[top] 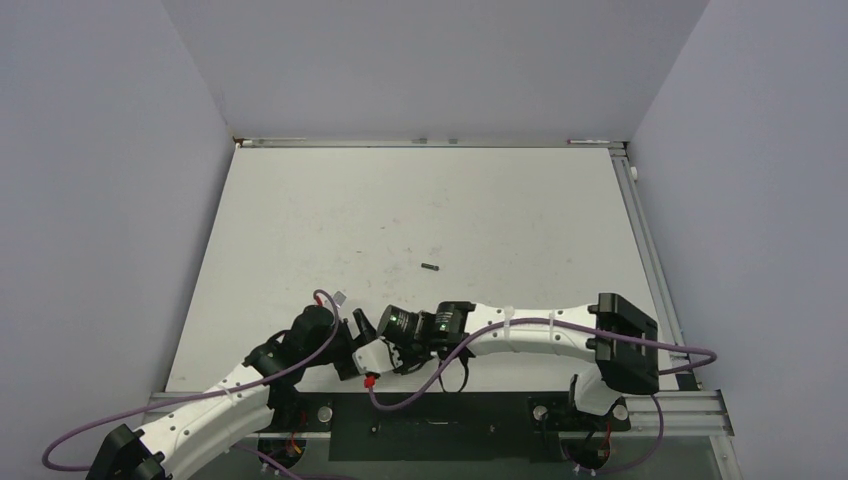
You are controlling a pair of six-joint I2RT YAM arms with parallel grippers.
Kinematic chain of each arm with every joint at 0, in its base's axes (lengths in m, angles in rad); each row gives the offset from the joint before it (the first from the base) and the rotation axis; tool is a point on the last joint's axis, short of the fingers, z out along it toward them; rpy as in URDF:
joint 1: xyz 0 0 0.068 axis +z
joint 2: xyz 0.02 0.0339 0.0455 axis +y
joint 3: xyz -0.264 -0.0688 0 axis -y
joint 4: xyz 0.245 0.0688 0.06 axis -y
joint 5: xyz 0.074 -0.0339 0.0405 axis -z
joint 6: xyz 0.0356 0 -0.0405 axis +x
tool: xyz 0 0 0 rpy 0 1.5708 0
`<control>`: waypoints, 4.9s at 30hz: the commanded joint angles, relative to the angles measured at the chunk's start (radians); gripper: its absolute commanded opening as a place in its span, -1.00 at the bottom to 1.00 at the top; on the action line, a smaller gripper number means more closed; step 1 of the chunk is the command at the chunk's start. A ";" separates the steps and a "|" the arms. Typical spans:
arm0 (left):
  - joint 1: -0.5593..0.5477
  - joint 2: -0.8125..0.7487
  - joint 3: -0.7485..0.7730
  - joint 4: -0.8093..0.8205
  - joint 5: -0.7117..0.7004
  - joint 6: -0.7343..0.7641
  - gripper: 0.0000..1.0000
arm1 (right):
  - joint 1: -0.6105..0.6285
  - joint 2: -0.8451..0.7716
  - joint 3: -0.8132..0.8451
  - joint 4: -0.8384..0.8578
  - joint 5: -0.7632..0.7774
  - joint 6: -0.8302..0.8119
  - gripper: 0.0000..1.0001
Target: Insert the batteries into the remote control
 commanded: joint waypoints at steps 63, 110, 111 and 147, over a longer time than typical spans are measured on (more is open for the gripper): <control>0.017 0.623 0.300 0.205 0.097 0.174 0.59 | -0.358 -0.390 -0.334 0.303 -0.053 0.892 0.89; 0.282 0.196 0.355 -0.264 0.033 0.309 0.61 | -0.312 -0.031 -0.114 0.276 -0.269 0.676 0.83; 0.283 0.192 0.353 -0.268 0.035 0.310 0.61 | -0.311 -0.023 -0.107 0.276 -0.270 0.675 0.83; 0.298 0.173 0.314 -0.262 0.070 0.320 0.61 | -0.288 0.075 -0.090 0.290 -0.200 0.648 0.79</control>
